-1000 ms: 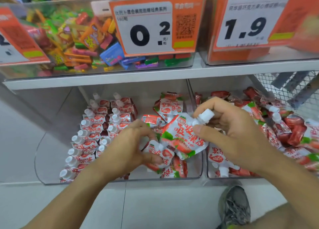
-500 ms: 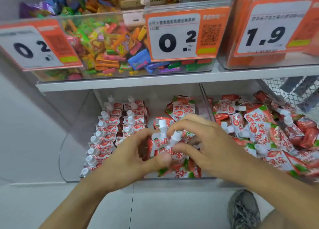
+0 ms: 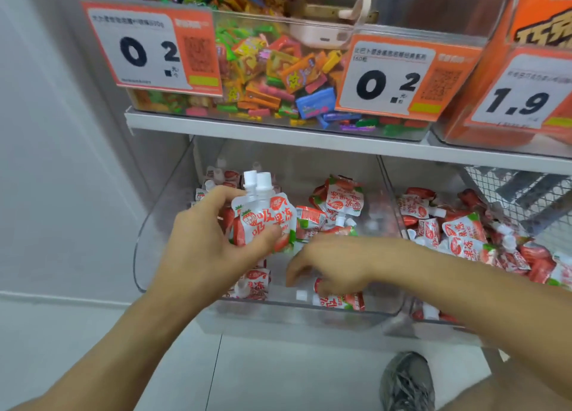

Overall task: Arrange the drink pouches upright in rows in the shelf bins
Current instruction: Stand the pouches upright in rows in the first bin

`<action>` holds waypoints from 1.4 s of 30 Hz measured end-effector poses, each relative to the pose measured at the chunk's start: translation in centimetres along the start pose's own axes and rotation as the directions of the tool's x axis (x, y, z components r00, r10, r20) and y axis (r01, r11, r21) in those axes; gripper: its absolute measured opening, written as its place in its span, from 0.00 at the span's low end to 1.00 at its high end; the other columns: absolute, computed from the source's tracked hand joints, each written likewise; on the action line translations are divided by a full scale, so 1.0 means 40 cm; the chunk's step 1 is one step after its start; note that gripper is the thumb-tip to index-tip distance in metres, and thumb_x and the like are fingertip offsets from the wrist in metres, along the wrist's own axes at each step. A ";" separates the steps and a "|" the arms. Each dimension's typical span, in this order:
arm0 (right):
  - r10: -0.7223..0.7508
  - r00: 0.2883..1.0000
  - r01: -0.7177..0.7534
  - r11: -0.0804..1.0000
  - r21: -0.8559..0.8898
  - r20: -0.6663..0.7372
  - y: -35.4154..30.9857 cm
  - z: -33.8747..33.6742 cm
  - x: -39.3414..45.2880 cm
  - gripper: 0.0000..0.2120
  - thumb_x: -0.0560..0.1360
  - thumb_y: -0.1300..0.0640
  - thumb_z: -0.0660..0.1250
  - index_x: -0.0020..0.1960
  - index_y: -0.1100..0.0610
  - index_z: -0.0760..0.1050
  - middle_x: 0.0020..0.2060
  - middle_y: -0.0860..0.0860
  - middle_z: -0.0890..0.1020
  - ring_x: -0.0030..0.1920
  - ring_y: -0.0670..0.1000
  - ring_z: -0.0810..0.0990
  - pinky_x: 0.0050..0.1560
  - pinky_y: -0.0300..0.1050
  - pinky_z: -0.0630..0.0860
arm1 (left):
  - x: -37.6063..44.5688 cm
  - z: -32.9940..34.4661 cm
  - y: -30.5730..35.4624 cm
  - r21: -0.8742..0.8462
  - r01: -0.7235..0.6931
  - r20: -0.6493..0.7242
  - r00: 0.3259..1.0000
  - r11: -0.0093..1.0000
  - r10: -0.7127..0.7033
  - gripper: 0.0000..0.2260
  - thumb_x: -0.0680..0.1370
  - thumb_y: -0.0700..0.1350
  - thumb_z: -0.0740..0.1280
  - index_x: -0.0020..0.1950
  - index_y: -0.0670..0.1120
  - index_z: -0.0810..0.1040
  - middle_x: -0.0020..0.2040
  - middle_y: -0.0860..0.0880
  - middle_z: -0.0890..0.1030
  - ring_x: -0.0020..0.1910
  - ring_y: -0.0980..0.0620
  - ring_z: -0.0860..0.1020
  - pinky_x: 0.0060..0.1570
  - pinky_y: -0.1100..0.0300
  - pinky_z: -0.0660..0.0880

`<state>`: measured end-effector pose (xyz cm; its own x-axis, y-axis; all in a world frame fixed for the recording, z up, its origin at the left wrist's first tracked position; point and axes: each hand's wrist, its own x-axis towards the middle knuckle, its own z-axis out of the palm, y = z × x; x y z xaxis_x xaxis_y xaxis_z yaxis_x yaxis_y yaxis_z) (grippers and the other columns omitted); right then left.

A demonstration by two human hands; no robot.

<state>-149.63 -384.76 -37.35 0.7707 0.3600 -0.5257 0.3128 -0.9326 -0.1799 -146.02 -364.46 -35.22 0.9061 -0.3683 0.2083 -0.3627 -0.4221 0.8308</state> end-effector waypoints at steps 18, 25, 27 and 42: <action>0.002 0.990 -0.012 0.998 -0.068 -0.143 0.020 -0.021 -0.111 0.11 0.75 0.46 0.70 0.47 0.46 0.67 0.40 0.45 0.79 0.40 0.47 0.73 0.42 0.47 0.73 | 0.024 0.064 -0.013 0.002 -0.011 0.005 1.000 1.000 0.011 0.21 0.66 0.56 0.77 0.53 0.56 0.72 0.38 0.64 0.78 0.41 0.71 0.77 0.35 0.69 0.77; -0.009 0.943 -0.022 0.996 -0.090 -0.332 0.010 0.069 -0.229 0.16 0.82 0.40 0.54 0.59 0.46 0.76 0.50 0.44 0.83 0.53 0.50 0.76 0.50 0.30 0.55 | 0.023 0.153 -0.004 0.073 -0.145 0.242 0.962 0.987 0.124 0.22 0.66 0.56 0.77 0.53 0.57 0.70 0.42 0.63 0.76 0.41 0.66 0.76 0.38 0.73 0.70; 0.017 0.940 -0.042 0.997 -0.067 -0.342 0.005 0.067 -0.241 0.17 0.83 0.41 0.53 0.58 0.46 0.77 0.48 0.44 0.82 0.54 0.50 0.75 0.53 0.31 0.55 | 0.020 0.190 -0.018 0.097 -0.181 0.361 0.923 0.979 0.135 0.22 0.66 0.58 0.77 0.53 0.55 0.71 0.45 0.61 0.75 0.43 0.61 0.75 0.40 0.71 0.67; 0.247 0.968 -0.249 0.947 -0.204 -0.037 0.129 -0.052 -0.034 0.41 0.64 0.47 0.80 0.73 0.50 0.66 0.60 0.51 0.77 0.54 0.55 0.77 0.50 0.50 0.77 | 0.037 0.171 -0.024 0.279 -0.169 0.644 0.763 0.945 -0.054 0.13 0.72 0.59 0.71 0.49 0.52 0.77 0.45 0.55 0.79 0.42 0.57 0.77 0.40 0.64 0.74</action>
<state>-147.92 -389.99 -35.83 0.8440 0.1190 -0.5230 0.2170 -0.9675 0.1301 -145.84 -370.27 -39.24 0.5707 -0.7917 -0.2179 -0.5569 -0.5682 0.6059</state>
